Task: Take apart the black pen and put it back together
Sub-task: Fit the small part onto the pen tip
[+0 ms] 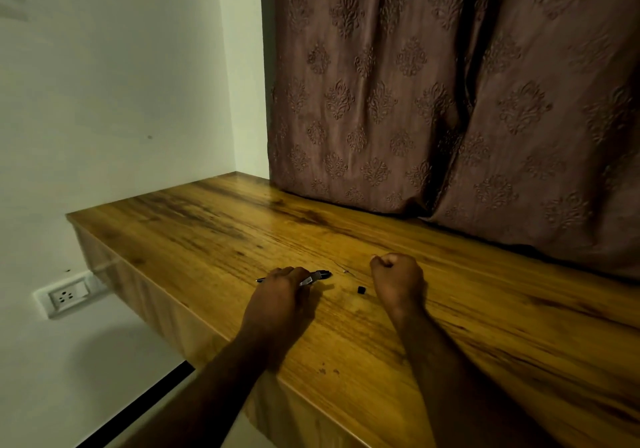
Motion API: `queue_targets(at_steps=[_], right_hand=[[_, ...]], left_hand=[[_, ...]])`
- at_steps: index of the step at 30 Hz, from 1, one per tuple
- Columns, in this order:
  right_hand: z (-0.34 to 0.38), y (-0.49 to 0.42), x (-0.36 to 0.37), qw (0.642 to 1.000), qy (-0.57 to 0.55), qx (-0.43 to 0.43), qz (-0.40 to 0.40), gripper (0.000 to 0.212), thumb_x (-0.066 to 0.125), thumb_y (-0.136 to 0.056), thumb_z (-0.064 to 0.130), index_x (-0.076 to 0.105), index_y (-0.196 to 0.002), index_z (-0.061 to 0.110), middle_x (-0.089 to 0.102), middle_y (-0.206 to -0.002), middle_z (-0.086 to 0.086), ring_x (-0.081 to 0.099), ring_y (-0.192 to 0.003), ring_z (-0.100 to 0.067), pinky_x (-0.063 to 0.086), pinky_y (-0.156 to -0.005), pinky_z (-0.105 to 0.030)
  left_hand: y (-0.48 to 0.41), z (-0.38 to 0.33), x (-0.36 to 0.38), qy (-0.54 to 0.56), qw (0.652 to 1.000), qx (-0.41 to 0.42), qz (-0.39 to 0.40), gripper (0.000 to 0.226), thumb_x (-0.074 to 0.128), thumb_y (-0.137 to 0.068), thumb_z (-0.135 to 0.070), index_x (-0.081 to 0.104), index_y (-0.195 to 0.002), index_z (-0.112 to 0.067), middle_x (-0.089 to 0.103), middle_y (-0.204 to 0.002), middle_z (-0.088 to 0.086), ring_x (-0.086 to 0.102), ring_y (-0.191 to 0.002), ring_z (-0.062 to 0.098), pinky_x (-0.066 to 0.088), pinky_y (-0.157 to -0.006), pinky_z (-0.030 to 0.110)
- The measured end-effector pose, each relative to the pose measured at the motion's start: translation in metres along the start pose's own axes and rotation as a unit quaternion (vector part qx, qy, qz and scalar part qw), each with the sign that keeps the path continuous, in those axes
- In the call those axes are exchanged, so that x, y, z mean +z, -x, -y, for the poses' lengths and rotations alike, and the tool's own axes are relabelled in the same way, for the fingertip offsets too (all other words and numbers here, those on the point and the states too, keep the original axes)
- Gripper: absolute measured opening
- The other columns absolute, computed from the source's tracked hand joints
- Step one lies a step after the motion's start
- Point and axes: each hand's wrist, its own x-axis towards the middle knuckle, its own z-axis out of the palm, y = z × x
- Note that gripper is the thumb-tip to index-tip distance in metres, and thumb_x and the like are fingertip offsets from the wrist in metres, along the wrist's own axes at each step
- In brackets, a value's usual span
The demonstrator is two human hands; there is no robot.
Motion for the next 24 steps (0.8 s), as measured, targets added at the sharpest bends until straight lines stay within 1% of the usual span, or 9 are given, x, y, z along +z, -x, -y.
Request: queue_targets(at_steps=[3,7,10,12,14,16,18,21,24], right_hand=[[-0.004,0.003,-0.007,1.0,0.022,-0.015,0.014,0.021,0.065,-0.088,0.027,0.07,-0.072,0.015,0.065,-0.065,0.006,0.054,-0.057,-0.007,0.035,-0.053,-0.019],[-0.005,0.017,-0.008,0.994,0.068,-0.056,0.068,0.019,0.072,-0.081,0.038,0.07,-0.078,0.019,0.069,-0.075,0.005,0.064,-0.071,-0.014,0.054,-0.068,-0.029],[-0.005,0.025,-0.008,0.978,0.163,-0.101,0.079,0.028,0.069,-0.081,0.046,0.07,-0.09,0.02,0.067,-0.091,0.004,0.063,-0.085,-0.018,0.055,-0.077,-0.035],[-0.004,0.029,-0.006,0.965,0.214,-0.13,0.08,0.025,0.066,-0.086,0.042,0.069,-0.094,0.019,0.066,-0.098,0.001,0.062,-0.087,-0.018,0.055,-0.079,-0.036],[-0.004,0.031,-0.006,0.963,0.218,-0.133,0.089,0.021,0.065,-0.089,0.038,0.069,-0.094,0.019,0.066,-0.099,0.0,0.062,-0.088,-0.018,0.055,-0.079,-0.036],[-0.003,0.031,-0.009,0.965,0.199,-0.137,0.102,0.017,0.067,-0.088,0.036,0.068,-0.09,0.019,0.067,-0.093,0.002,0.062,-0.084,-0.016,0.055,-0.076,-0.034],[-0.002,0.033,-0.01,0.968,0.146,-0.162,0.123,0.011,0.07,-0.086,0.031,0.067,-0.087,0.021,0.066,-0.082,0.006,0.061,-0.076,-0.011,0.052,-0.066,-0.027],[0.005,0.041,-0.004,0.975,-0.016,-0.183,0.128,0.008,0.073,-0.084,0.018,0.065,-0.084,0.017,0.064,-0.074,0.007,0.061,-0.067,-0.007,0.046,-0.055,-0.017],[0.012,0.043,0.002,0.965,-0.166,-0.146,0.141,0.009,0.07,-0.085,0.011,0.064,-0.086,0.017,0.067,-0.075,-0.001,0.064,-0.067,-0.011,0.053,-0.057,-0.023]], left_hand=[[0.001,-0.002,-0.003,0.004,1.0,-0.012,0.004,0.034,0.046,-0.093,-0.052,0.065,-0.095,-0.023,0.064,-0.078,-0.004,0.052,-0.07,0.01,0.036,-0.058,0.025],[0.001,-0.004,-0.005,0.005,1.0,-0.009,0.009,0.036,0.045,-0.094,-0.051,0.065,-0.093,-0.021,0.064,-0.077,-0.002,0.053,-0.068,0.012,0.036,-0.057,0.027],[0.0,-0.004,-0.006,0.002,1.0,-0.006,0.019,0.037,0.045,-0.094,-0.051,0.065,-0.095,-0.02,0.065,-0.078,0.0,0.056,-0.069,0.016,0.042,-0.057,0.03],[0.0,-0.006,-0.007,0.006,1.0,-0.004,0.026,0.039,0.044,-0.095,-0.051,0.065,-0.099,-0.019,0.066,-0.08,0.001,0.057,-0.071,0.016,0.046,-0.06,0.033],[0.0,-0.007,-0.008,0.012,0.999,-0.003,0.031,0.041,0.042,-0.095,-0.052,0.065,-0.102,-0.019,0.066,-0.081,0.001,0.057,-0.072,0.015,0.048,-0.062,0.035],[0.001,-0.008,-0.009,0.011,0.999,0.0,0.034,0.041,0.041,-0.095,-0.052,0.065,-0.104,-0.02,0.066,-0.082,0.0,0.057,-0.073,0.014,0.049,-0.062,0.035],[0.002,-0.008,-0.009,0.01,0.999,0.002,0.033,0.04,0.042,-0.095,-0.052,0.064,-0.104,-0.019,0.065,-0.081,0.001,0.056,-0.072,0.014,0.048,-0.061,0.034],[0.001,-0.009,-0.009,0.01,1.0,0.002,0.026,0.04,0.043,-0.095,-0.052,0.063,-0.096,-0.017,0.064,-0.078,0.002,0.055,-0.069,0.016,0.045,-0.058,0.033],[0.001,-0.009,-0.008,0.008,1.0,0.009,0.016,0.037,0.046,-0.094,-0.052,0.062,-0.094,-0.019,0.064,-0.076,0.001,0.056,-0.069,0.018,0.041,-0.057,0.033]])
